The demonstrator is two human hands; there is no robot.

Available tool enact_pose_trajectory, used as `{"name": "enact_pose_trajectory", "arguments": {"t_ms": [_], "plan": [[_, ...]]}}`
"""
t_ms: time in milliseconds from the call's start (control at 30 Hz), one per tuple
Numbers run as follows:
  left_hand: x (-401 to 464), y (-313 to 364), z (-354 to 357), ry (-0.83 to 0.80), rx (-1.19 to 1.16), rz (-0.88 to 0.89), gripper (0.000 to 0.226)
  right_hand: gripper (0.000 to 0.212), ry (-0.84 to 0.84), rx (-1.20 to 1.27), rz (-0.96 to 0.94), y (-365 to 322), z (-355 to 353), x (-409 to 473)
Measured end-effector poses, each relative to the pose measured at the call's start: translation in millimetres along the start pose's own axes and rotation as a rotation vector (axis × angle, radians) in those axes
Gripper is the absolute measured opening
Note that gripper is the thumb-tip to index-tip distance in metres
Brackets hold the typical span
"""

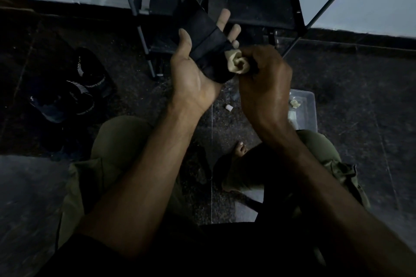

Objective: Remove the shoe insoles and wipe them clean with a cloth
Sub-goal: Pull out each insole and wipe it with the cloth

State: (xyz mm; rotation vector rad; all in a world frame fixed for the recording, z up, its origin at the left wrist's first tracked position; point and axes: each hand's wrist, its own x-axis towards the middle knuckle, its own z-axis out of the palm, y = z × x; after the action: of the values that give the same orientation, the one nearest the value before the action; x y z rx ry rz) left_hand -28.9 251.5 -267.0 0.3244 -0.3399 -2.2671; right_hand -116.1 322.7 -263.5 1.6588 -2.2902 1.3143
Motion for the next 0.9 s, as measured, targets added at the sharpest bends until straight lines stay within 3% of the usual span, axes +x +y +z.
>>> {"name": "enact_pose_trajectory", "arguments": {"t_ms": [100,233,433,633,900], "plan": [[2,-2,-3,-0.006,0.024,-0.004,0.067,0.011,-0.005,0.011,0.0,-5,2,-6],[1,-3,-3,0.001,0.047,-0.022,0.066,0.021,-0.146,0.019,-0.139,-15,5,-20],[-5,-8,5,-0.095,0.061,-0.057,0.082,0.011,0.052,-0.045,-0.028,-1,0,14],[-5,-4,-2,-0.094,0.076,-0.029,0.065,0.016,-0.166,-0.003,-0.188,-21,10,-18],[-1,-8,-4,-0.12,0.137,-0.117,0.074,0.007,0.059,-0.059,-0.057,-1,1,24]]}}
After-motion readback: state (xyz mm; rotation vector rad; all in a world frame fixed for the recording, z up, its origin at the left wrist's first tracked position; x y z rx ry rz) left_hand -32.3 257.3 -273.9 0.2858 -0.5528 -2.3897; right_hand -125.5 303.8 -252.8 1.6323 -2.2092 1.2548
